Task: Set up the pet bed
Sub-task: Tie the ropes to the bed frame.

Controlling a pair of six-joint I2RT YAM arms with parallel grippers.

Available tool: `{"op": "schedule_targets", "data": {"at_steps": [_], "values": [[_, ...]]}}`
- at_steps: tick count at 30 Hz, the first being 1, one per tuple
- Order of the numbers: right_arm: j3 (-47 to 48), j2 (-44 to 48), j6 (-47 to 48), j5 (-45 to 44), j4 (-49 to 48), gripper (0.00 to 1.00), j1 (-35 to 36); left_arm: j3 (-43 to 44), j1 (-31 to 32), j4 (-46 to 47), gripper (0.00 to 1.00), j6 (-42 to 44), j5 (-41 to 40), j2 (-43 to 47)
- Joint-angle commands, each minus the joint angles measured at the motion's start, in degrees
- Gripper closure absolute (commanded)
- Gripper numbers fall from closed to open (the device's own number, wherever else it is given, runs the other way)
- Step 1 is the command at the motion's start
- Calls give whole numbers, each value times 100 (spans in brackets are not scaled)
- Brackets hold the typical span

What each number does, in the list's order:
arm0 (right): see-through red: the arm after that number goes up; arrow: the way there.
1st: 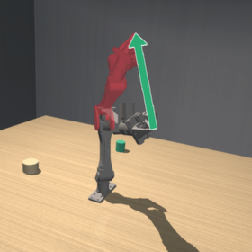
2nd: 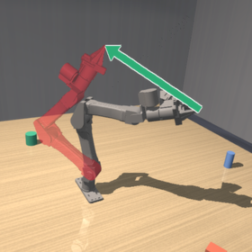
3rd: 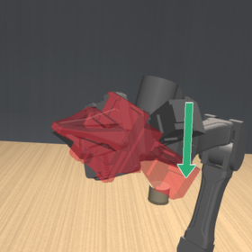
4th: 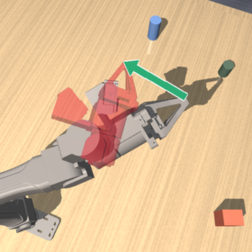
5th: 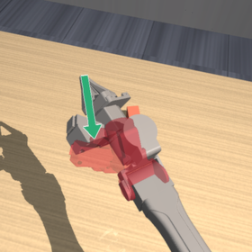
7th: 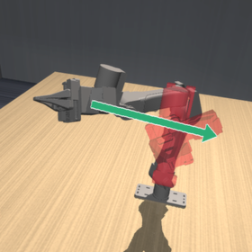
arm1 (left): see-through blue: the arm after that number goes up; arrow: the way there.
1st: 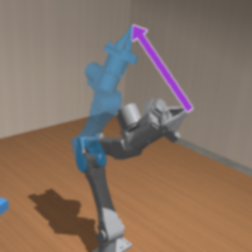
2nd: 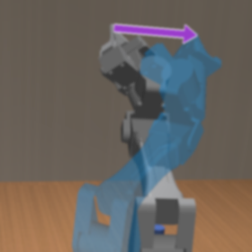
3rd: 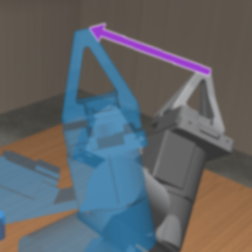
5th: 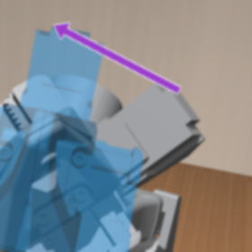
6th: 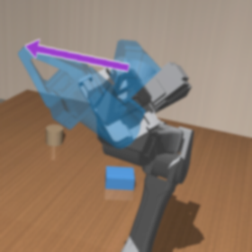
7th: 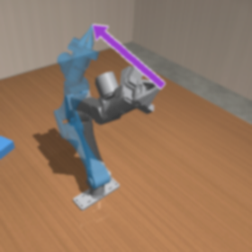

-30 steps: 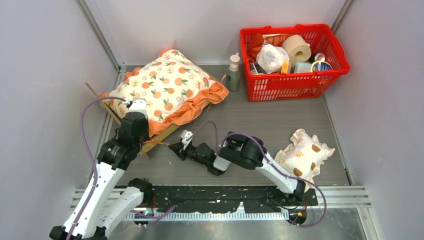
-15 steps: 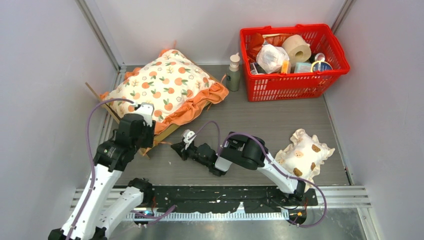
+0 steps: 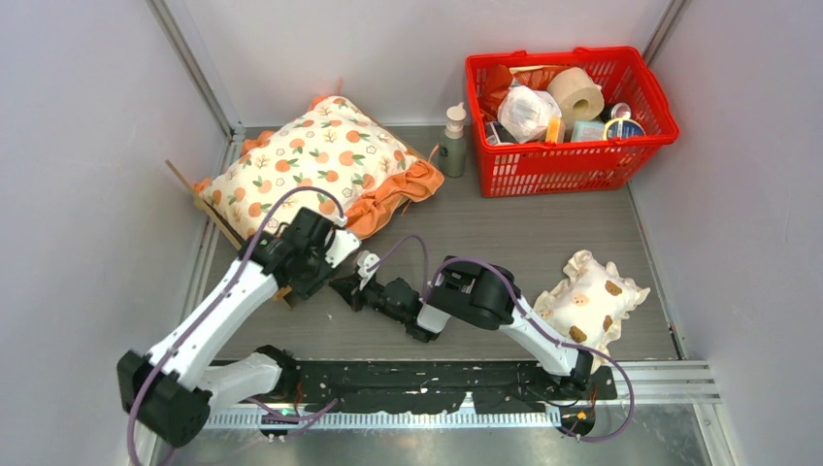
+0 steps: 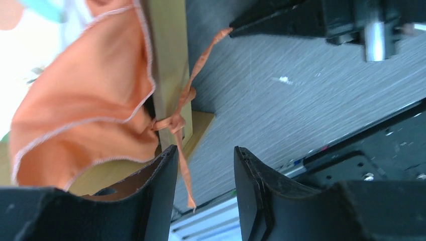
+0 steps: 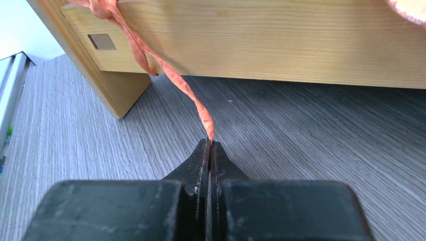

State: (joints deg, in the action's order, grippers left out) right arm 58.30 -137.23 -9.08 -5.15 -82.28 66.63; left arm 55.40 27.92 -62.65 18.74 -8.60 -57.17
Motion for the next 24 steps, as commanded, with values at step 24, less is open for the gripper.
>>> {"op": "schedule_targets", "data": {"at_steps": [24], "values": [[-32,157,-392,101,-869,95,-185,-234,108,-187,58,434,-1029,-846]]}}
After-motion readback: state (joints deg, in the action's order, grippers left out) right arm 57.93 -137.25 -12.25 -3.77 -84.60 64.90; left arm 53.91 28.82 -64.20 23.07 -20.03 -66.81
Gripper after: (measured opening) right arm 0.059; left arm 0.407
